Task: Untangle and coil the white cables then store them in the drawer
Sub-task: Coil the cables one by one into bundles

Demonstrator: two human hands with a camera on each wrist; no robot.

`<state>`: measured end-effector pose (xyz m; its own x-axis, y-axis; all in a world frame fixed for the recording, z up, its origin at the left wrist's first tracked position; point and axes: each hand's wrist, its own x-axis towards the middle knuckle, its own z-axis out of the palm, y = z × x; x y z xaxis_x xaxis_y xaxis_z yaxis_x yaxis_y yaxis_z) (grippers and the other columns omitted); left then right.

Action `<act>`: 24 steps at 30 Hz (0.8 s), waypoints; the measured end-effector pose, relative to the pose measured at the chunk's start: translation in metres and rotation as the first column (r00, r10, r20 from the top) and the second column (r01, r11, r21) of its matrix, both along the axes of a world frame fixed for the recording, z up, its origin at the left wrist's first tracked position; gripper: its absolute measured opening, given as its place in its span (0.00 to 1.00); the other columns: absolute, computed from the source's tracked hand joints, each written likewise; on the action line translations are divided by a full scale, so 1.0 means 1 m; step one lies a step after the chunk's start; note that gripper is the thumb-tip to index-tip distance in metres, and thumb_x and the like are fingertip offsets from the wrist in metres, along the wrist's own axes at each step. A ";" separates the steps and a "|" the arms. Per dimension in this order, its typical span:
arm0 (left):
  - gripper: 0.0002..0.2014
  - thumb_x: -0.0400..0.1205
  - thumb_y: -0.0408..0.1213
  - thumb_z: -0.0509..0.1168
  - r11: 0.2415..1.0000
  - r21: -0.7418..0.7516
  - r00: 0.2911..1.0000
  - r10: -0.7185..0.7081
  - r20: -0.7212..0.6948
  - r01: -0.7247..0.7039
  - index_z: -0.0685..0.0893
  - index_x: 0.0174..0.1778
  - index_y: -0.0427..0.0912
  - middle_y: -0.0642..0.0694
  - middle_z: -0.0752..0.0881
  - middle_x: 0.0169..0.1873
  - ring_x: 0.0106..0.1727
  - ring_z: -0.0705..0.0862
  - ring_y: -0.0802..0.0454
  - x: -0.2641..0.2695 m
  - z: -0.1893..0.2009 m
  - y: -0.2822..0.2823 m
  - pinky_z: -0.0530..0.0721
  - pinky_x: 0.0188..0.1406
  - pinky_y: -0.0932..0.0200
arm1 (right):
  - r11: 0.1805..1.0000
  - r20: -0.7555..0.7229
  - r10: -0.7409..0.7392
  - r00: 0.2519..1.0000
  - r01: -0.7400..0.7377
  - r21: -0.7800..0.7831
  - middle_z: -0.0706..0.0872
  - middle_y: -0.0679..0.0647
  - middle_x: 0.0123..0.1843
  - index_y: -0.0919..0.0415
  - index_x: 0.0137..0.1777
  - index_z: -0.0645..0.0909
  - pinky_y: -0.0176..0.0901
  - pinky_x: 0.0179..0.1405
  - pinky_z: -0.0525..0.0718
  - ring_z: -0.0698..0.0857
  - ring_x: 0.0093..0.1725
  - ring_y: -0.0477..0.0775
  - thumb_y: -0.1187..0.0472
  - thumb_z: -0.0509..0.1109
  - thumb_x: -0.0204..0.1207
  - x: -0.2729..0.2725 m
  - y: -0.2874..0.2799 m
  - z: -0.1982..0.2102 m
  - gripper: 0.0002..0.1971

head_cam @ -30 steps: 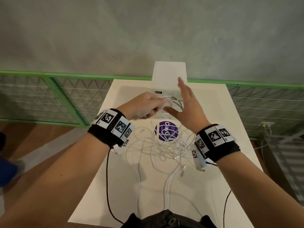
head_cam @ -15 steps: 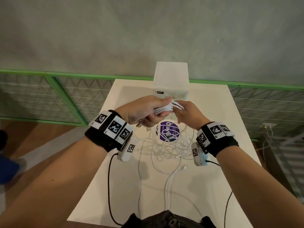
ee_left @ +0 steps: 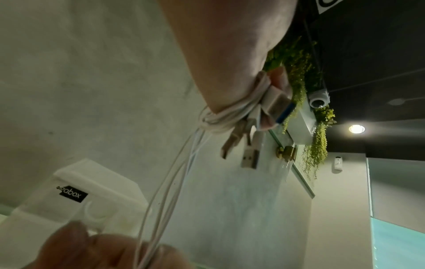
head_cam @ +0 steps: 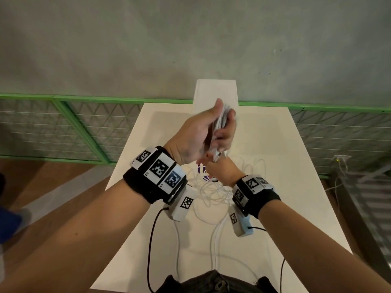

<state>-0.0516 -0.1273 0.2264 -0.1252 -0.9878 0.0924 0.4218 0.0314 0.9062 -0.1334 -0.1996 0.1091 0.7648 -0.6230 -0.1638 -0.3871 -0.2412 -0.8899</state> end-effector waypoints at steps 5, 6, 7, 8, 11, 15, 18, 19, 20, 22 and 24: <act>0.19 0.88 0.49 0.41 0.948 -0.070 0.941 0.296 -0.164 -0.310 0.70 0.41 0.42 0.53 0.68 0.21 0.19 0.65 0.57 0.023 0.008 -0.006 0.66 0.23 0.62 | 0.999 0.064 0.027 0.998 -0.029 0.030 0.73 0.52 0.29 0.52 0.38 0.77 0.45 0.31 0.74 0.72 0.28 0.51 0.53 0.63 0.80 -0.002 0.016 -0.012 0.09; 0.19 0.88 0.49 0.42 0.925 -0.072 0.917 0.355 -0.183 -0.372 0.70 0.40 0.42 0.53 0.69 0.21 0.19 0.65 0.57 0.028 0.009 -0.007 0.66 0.24 0.62 | 0.999 0.074 0.039 0.997 -0.039 0.002 0.73 0.50 0.28 0.51 0.39 0.76 0.45 0.32 0.74 0.72 0.28 0.49 0.54 0.62 0.80 -0.004 0.018 -0.011 0.08; 0.19 0.88 0.48 0.42 0.897 -0.078 0.892 0.417 -0.174 -0.434 0.70 0.40 0.43 0.53 0.69 0.21 0.20 0.66 0.57 0.032 0.009 -0.008 0.66 0.24 0.62 | 0.998 0.088 0.059 0.994 -0.056 -0.038 0.73 0.49 0.28 0.51 0.40 0.74 0.44 0.33 0.74 0.72 0.28 0.48 0.54 0.62 0.80 -0.005 0.019 -0.011 0.08; 0.18 0.89 0.46 0.43 0.860 -0.090 0.862 0.489 -0.132 -0.502 0.70 0.39 0.43 0.53 0.69 0.21 0.19 0.66 0.56 0.035 0.007 -0.010 0.66 0.24 0.61 | 0.995 0.093 0.068 0.993 -0.061 -0.078 0.74 0.49 0.28 0.49 0.40 0.73 0.44 0.34 0.74 0.72 0.28 0.47 0.54 0.62 0.80 -0.004 0.021 -0.009 0.07; 0.15 0.90 0.41 0.44 0.733 -0.162 0.740 0.672 0.025 -0.660 0.68 0.39 0.43 0.54 0.71 0.22 0.20 0.67 0.56 0.043 -0.002 -0.014 0.64 0.23 0.60 | 0.968 0.083 0.111 0.990 -0.089 -0.234 0.81 0.60 0.33 0.49 0.42 0.70 0.51 0.38 0.78 0.76 0.30 0.52 0.51 0.59 0.81 0.000 0.024 -0.002 0.06; 0.14 0.89 0.37 0.47 0.552 -0.314 0.546 0.830 0.113 -0.773 0.66 0.37 0.43 0.50 0.70 0.26 0.22 0.68 0.56 0.050 -0.009 -0.017 0.64 0.22 0.60 | 0.909 0.003 0.211 0.977 -0.196 -0.368 0.82 0.62 0.36 0.59 0.47 0.68 0.53 0.39 0.76 0.80 0.35 0.61 0.50 0.53 0.84 -0.003 0.027 0.014 0.12; 0.11 0.88 0.36 0.49 0.487 -0.512 0.406 0.873 0.269 -0.708 0.68 0.40 0.40 0.52 0.67 0.28 0.24 0.67 0.60 0.052 -0.021 -0.018 0.66 0.24 0.67 | 0.869 -0.017 0.248 0.969 -0.230 -0.439 0.82 0.61 0.34 0.63 0.48 0.70 0.51 0.37 0.75 0.81 0.35 0.61 0.50 0.53 0.84 -0.002 0.024 0.022 0.15; 0.10 0.87 0.38 0.51 0.504 -0.575 0.338 0.862 0.377 -0.644 0.69 0.41 0.40 0.54 0.68 0.28 0.25 0.68 0.62 0.054 -0.027 -0.019 0.66 0.28 0.69 | 0.856 -0.020 0.255 0.967 -0.236 -0.460 0.82 0.60 0.34 0.63 0.48 0.71 0.50 0.36 0.75 0.80 0.34 0.60 0.49 0.54 0.84 -0.001 0.022 0.024 0.16; 0.09 0.87 0.39 0.53 0.554 -0.614 0.261 0.824 0.504 -0.563 0.71 0.42 0.40 0.57 0.69 0.28 0.25 0.71 0.63 0.056 -0.033 -0.019 0.67 0.29 0.71 | 0.840 -0.022 0.263 0.964 -0.240 -0.487 0.81 0.58 0.33 0.63 0.47 0.72 0.49 0.35 0.74 0.79 0.33 0.59 0.49 0.54 0.83 0.000 0.019 0.024 0.16; 0.11 0.87 0.40 0.54 0.713 -0.565 0.088 0.650 0.755 -0.416 0.70 0.40 0.40 0.58 0.69 0.24 0.22 0.72 0.63 0.059 -0.042 -0.019 0.66 0.27 0.70 | 0.801 -0.048 0.259 0.965 -0.243 -0.548 0.80 0.54 0.33 0.63 0.47 0.74 0.49 0.35 0.73 0.77 0.34 0.57 0.50 0.57 0.83 0.003 0.011 0.025 0.15; 0.16 0.87 0.43 0.52 0.851 -0.379 -0.023 0.399 0.917 -0.364 0.66 0.33 0.43 0.52 0.69 0.22 0.22 0.70 0.56 0.060 -0.048 -0.018 0.68 0.28 0.57 | 0.771 -0.065 0.218 0.974 -0.213 -0.601 0.83 0.55 0.38 0.62 0.48 0.77 0.49 0.37 0.76 0.78 0.37 0.56 0.52 0.61 0.81 0.004 0.001 0.028 0.13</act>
